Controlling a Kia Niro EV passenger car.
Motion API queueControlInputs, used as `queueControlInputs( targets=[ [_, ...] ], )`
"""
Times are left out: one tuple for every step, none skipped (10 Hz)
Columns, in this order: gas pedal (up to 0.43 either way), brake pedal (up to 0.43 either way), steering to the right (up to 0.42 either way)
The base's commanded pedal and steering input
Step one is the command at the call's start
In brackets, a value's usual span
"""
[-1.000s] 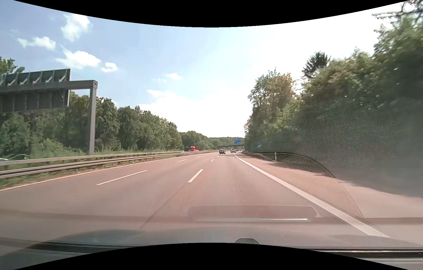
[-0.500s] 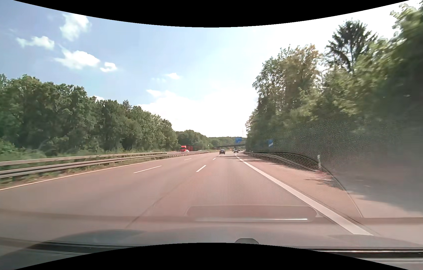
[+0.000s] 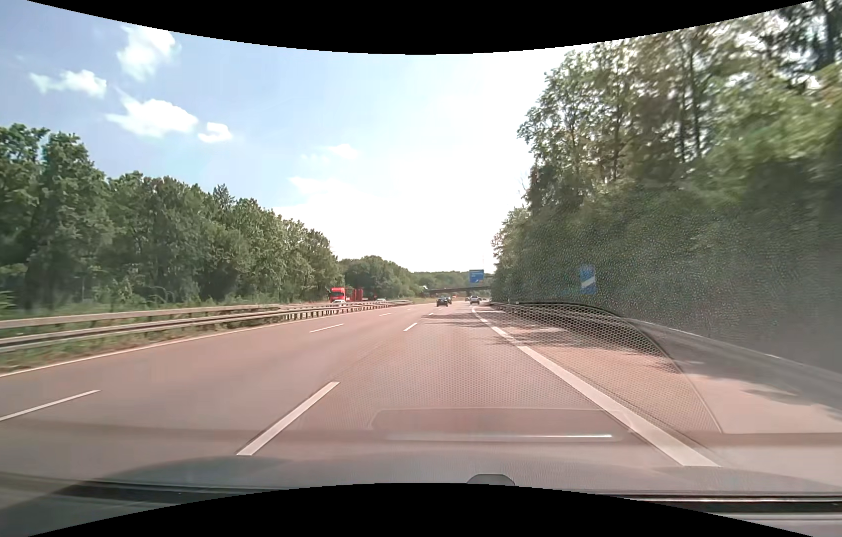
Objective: Follow the waypoints while adhering to traffic rules and regulations
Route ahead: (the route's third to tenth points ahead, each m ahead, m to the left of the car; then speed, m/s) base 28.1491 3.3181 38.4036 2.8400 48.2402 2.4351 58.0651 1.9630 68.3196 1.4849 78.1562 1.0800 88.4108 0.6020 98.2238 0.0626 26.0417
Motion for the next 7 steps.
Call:
queueControlInputs(
  targets=[
    [0.169, 0.0, -0.003],
    [0.169, 0.0, -0.003],
    [0.169, 0.0, -0.002],
    [0.169, 0.0, -0.001],
    [0.169, 0.0, -0.001],
    [0.169, 0.0, 0.0],
    [0.169, 0.0, 0.0]
  ],
)
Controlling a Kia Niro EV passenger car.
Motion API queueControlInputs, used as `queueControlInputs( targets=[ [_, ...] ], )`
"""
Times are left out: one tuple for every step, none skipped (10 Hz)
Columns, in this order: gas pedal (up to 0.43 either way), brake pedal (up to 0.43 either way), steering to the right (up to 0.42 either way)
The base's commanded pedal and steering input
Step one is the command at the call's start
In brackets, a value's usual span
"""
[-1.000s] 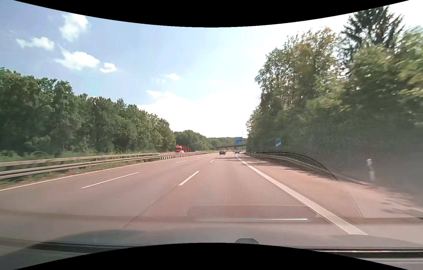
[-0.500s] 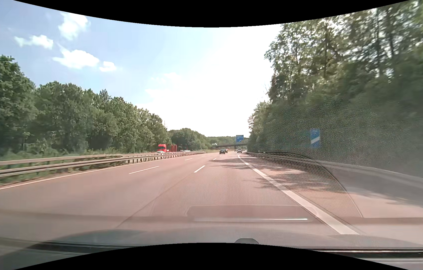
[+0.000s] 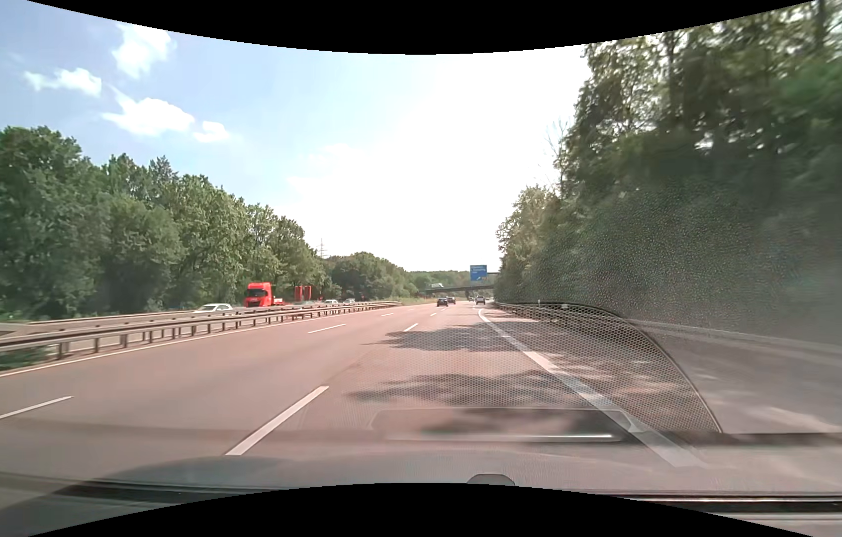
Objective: Follow the waypoints while adhering to traffic rules and regulations
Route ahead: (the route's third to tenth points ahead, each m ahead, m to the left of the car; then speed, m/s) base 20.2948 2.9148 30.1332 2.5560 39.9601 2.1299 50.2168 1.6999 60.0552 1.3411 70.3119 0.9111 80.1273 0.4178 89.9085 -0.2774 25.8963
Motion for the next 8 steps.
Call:
queueControlInputs(
  targets=[
    [0.169, 0.0, 0.0],
    [0.169, 0.0, -0.001],
    [0.169, 0.0, 0.0],
    [0.169, 0.0, 0.0],
    [0.169, 0.0, 0.0],
    [0.169, 0.0, 0.0],
    [0.169, 0.0, 0.0],
    [0.169, 0.0, 0.0]
  ],
)
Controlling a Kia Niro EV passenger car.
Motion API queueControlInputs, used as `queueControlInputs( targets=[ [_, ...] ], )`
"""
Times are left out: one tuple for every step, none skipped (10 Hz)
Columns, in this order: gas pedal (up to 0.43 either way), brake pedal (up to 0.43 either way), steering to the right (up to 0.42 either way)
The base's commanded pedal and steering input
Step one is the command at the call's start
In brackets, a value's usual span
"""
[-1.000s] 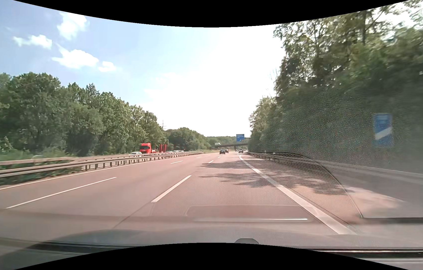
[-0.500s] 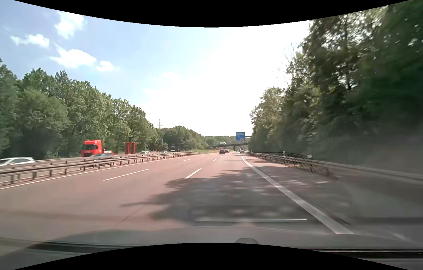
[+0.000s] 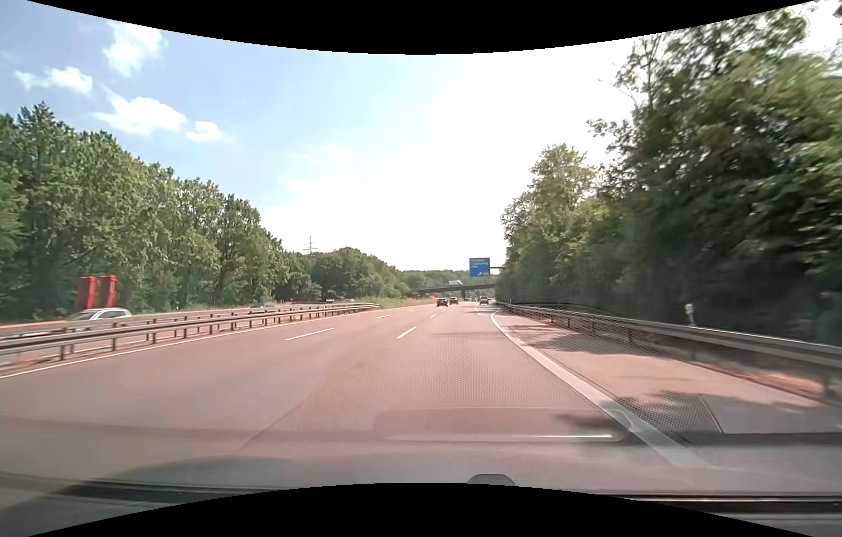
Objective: Follow the waypoints while adhering to traffic rules and regulations
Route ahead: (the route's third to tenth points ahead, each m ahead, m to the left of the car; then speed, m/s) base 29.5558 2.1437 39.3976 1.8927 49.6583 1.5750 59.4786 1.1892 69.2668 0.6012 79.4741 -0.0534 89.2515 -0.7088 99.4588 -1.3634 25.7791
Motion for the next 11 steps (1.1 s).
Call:
queueControlInputs(
  targets=[
    [0.169, 0.0, 0.0],
    [0.169, 0.0, 0.0],
    [0.169, 0.0, 0.0],
    [0.169, 0.0, 0.0],
    [0.169, 0.0, 0.0],
    [0.169, 0.0, 0.0],
    [0.169, 0.0, 0.0],
    [0.169, 0.0, 0.0],
    [0.169, 0.0, 0.0],
    [0.177, 0.0, 0.0],
    [0.177, 0.0, 0.0]
  ],
)
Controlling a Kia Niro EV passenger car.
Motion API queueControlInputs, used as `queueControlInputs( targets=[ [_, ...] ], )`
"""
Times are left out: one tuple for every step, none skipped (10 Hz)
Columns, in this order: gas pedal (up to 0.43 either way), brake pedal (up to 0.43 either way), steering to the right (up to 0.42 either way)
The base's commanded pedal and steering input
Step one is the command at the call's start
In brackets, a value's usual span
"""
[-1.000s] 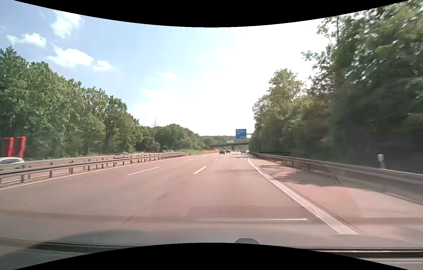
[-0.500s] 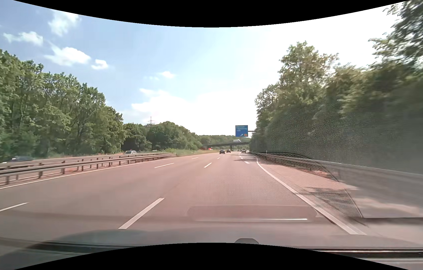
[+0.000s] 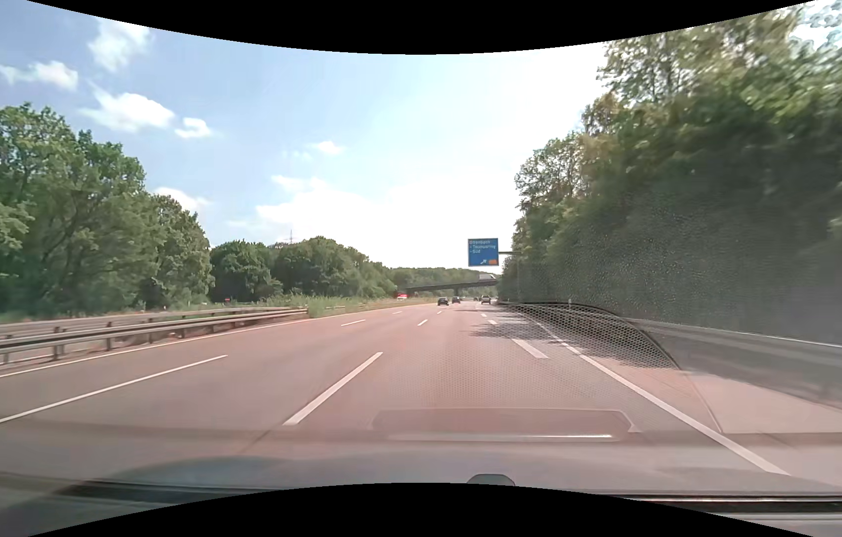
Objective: Follow the waypoints while adhering to traffic rules and regulations
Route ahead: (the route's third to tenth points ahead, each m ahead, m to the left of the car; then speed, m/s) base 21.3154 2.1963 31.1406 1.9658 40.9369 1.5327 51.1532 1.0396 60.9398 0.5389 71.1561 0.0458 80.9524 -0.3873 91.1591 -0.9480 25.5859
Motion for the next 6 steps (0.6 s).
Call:
queueControlInputs(
  targets=[
    [0.177, 0.0, 0.0],
    [0.177, 0.0, 0.0],
    [0.177, 0.0, 0.0],
    [0.177, 0.0, 0.0],
    [0.177, 0.0, 0.001],
    [0.177, 0.0, 0.001]
  ],
)
